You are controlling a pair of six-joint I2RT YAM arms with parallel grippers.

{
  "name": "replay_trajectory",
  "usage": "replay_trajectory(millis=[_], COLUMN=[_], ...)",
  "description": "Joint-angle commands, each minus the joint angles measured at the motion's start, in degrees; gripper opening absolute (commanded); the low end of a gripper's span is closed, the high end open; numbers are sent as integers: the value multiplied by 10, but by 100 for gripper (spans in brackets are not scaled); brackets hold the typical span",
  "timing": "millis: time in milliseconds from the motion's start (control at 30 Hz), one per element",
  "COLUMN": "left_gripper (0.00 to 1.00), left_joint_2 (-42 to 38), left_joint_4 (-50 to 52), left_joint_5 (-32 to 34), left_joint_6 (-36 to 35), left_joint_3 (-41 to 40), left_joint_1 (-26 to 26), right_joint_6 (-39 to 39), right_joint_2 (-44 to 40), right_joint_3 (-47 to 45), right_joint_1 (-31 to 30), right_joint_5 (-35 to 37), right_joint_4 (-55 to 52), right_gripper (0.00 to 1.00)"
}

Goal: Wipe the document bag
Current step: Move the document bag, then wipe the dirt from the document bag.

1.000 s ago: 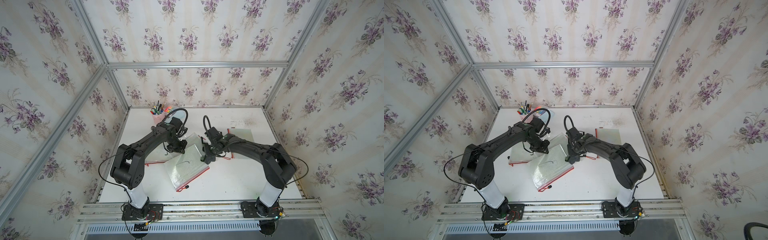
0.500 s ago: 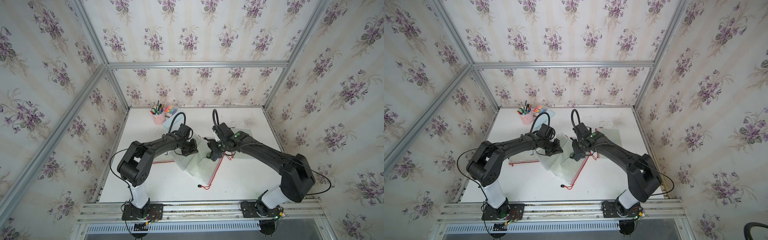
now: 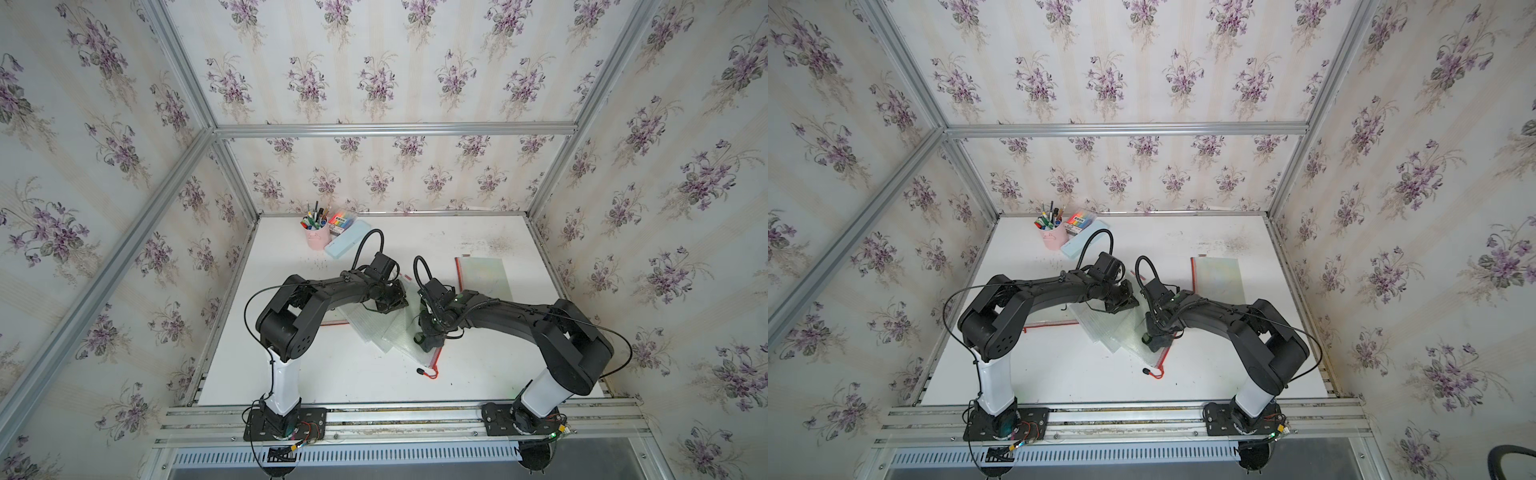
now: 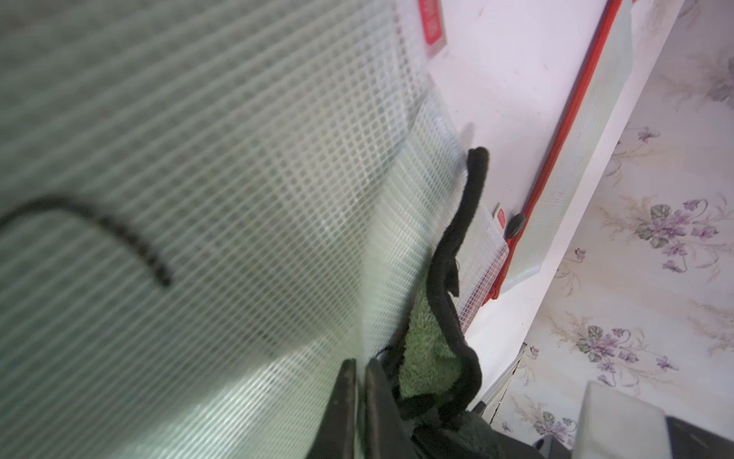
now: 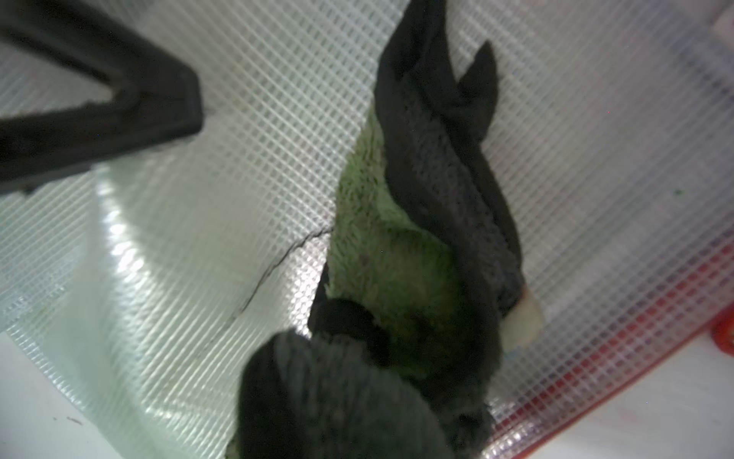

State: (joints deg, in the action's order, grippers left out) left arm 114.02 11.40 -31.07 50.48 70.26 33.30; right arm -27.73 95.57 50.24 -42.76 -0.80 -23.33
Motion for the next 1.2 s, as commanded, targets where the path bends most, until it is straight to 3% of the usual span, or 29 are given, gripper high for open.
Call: replay_trajectory(millis=[0,133,233,300,433,700,900,1167], left_gripper=[24,43,44,42,24,17,1,1], left_joint_2=[20,34,47,54,71,69,78,58], left_joint_4=[65,105,128,125,118,106,123,87], left_joint_5=[-46,-45,-49,-63,-112,-166,-190,-180], left_joint_6=[-97,-166,-218,-239,-255,-278,-293,-268], left_joint_3=[25,48,68,74,88,86,93,43], left_joint_1=[1,-2,-10,-19,-33,-43,-47,-47], right_joint_6=[27,34,36,37,35,78,106,77], right_joint_2=[18,19,18,17,8,-2,13,-6], right_joint_3=[-24,-36,-42,-41,-37,-29,-12,-2], right_joint_1=[0,0,0,0,1,15,15,15], right_joint_5=[-23,-30,-30,-28,-14,5,21,44], right_joint_4=[61,74,80,78,71,48,31,14], right_gripper=[9,9,9,9,9,9,9,9])
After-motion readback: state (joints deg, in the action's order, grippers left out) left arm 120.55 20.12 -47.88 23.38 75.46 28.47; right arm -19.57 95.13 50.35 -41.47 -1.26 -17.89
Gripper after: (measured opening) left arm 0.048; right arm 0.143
